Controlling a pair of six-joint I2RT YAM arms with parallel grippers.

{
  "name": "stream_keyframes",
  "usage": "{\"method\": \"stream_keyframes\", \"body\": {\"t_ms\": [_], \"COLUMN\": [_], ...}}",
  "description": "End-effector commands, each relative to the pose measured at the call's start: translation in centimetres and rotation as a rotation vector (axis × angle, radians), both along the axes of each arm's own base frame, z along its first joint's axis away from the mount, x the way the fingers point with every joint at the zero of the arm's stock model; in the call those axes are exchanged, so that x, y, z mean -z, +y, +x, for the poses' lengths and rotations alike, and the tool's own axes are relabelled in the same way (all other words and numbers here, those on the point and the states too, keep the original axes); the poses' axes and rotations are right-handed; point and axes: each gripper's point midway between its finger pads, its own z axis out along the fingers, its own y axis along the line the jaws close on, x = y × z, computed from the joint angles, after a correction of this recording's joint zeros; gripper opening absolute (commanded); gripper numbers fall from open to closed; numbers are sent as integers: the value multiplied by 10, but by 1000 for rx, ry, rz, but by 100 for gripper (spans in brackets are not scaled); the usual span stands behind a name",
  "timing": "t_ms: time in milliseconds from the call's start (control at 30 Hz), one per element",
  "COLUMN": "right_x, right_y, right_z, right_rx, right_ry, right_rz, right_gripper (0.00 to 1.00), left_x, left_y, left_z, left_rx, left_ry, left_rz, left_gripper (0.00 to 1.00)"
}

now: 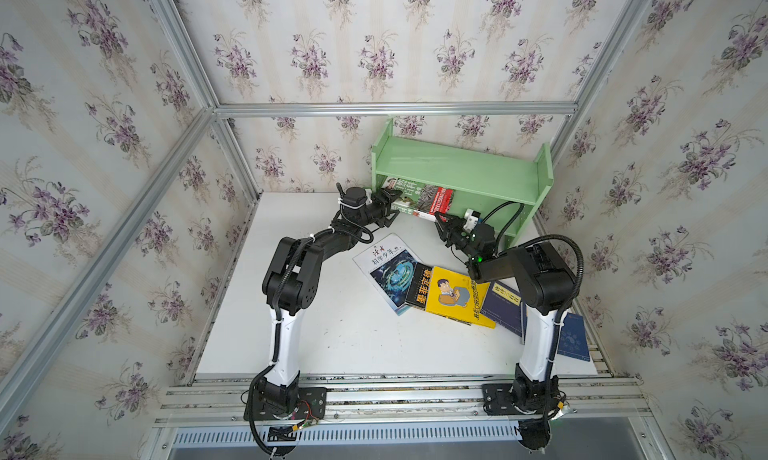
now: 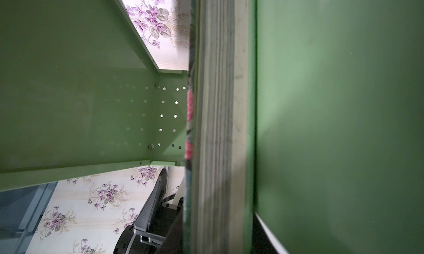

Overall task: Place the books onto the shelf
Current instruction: 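Push the upright green book deeper into the lower shelf tier with both grippers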

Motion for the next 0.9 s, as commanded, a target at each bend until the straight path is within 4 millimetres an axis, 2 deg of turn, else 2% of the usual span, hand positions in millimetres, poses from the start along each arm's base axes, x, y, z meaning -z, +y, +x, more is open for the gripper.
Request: {"method": "stream_keyframes", "body": {"t_ms": [0,233,467,667,767,867], "right_x": [-9,-15,-20,-4,-7,-12], "right_y": [-10,-17,-26,-29,-30,-29], "right_z": [13,18,14,5,2,2], "right_rx": [64,90,125,131,133,129], "right_ry": [-23,-34,-29,73,73,57], "right_rz": [26,30,38,52,44,48], "right_gripper": [22,35,49,50,49,43], "left_x": [-14,-15,-19,-17,-15,-15], "left_y": [-1,-1,-4,-12,-16,-19], "left_z": [3,6,9,9,9,9], "left_rx": [-3,-9,-9,8,13,22], "left_ry": [-34,-30,-35,-24,-21,-16], "left_rz": [-39,-51,-64,-77,-80,-85], "left_gripper": [79,79,77,77,76,76]}}
